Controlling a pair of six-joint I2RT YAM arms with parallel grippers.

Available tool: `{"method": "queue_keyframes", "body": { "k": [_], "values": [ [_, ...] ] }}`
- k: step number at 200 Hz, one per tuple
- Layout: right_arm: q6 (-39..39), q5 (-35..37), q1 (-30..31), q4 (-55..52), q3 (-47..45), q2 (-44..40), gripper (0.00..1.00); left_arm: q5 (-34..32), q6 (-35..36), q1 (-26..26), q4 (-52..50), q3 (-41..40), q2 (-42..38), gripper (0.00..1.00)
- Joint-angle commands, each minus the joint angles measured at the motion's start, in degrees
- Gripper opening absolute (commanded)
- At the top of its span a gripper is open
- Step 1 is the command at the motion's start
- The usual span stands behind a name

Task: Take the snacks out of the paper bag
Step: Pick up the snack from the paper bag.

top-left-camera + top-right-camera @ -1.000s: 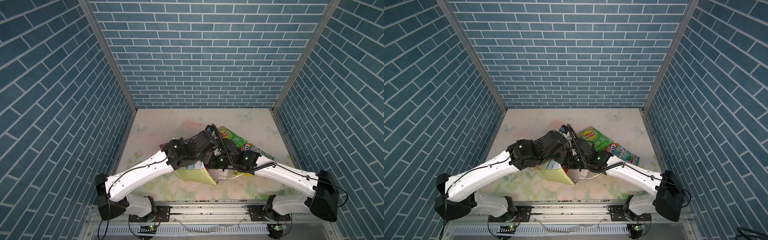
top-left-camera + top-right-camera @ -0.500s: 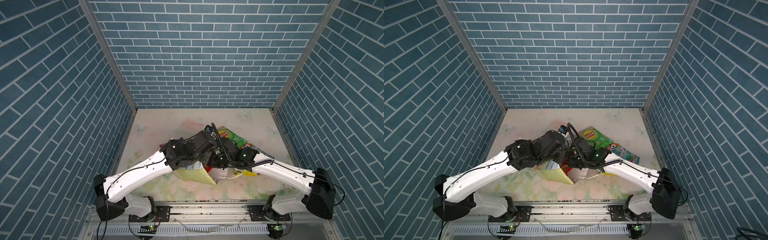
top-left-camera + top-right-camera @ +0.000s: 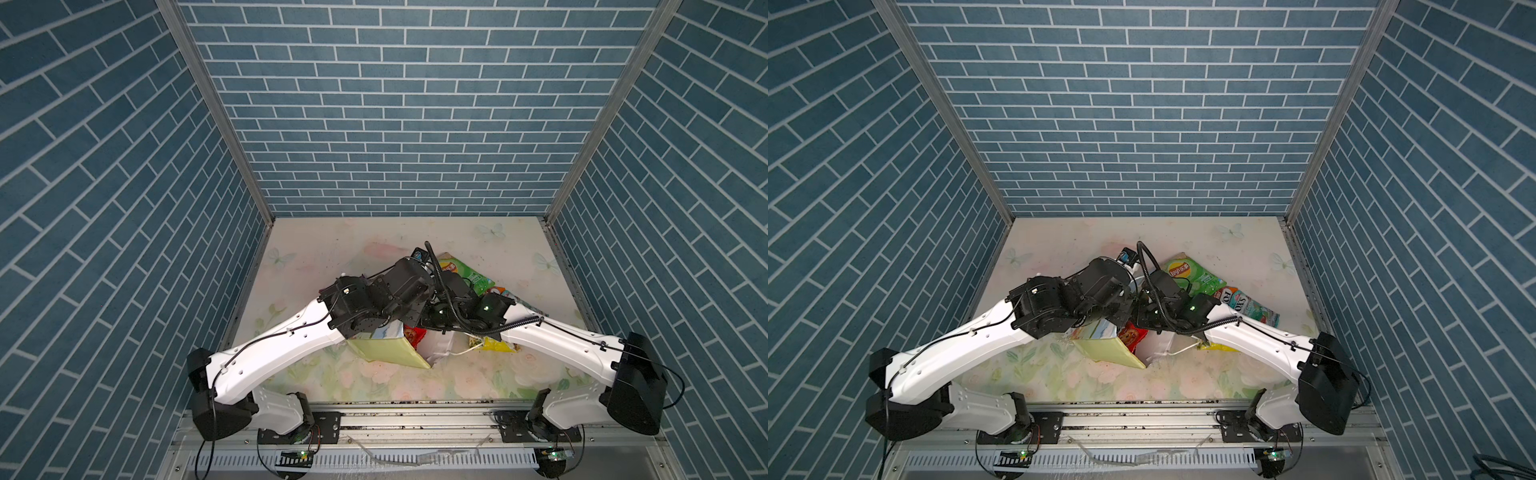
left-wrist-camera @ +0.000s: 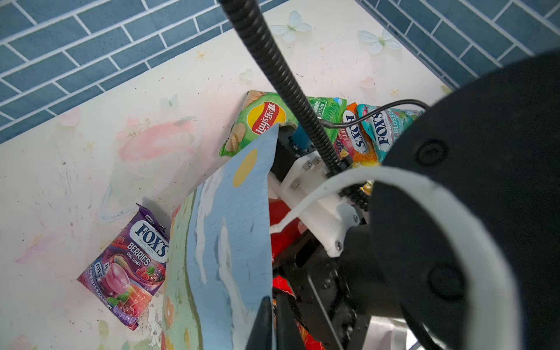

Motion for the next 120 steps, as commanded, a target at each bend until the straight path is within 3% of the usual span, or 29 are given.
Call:
{"method": "queue_keyframes", "body": {
  "k": [1,120],
  "values": [
    [0.3,0.8,-0.5,1.5,0.2,0.9,0.33,0.0,0.7,-0.7,-1.0,1.8,1.4,0.08],
    [-2.0,1.7,-0.4,-1.2,6.0,7.6,0.35,-0.1,1.3,-0.8,0.2,1.3,0.4,0.08]
  ]
}}
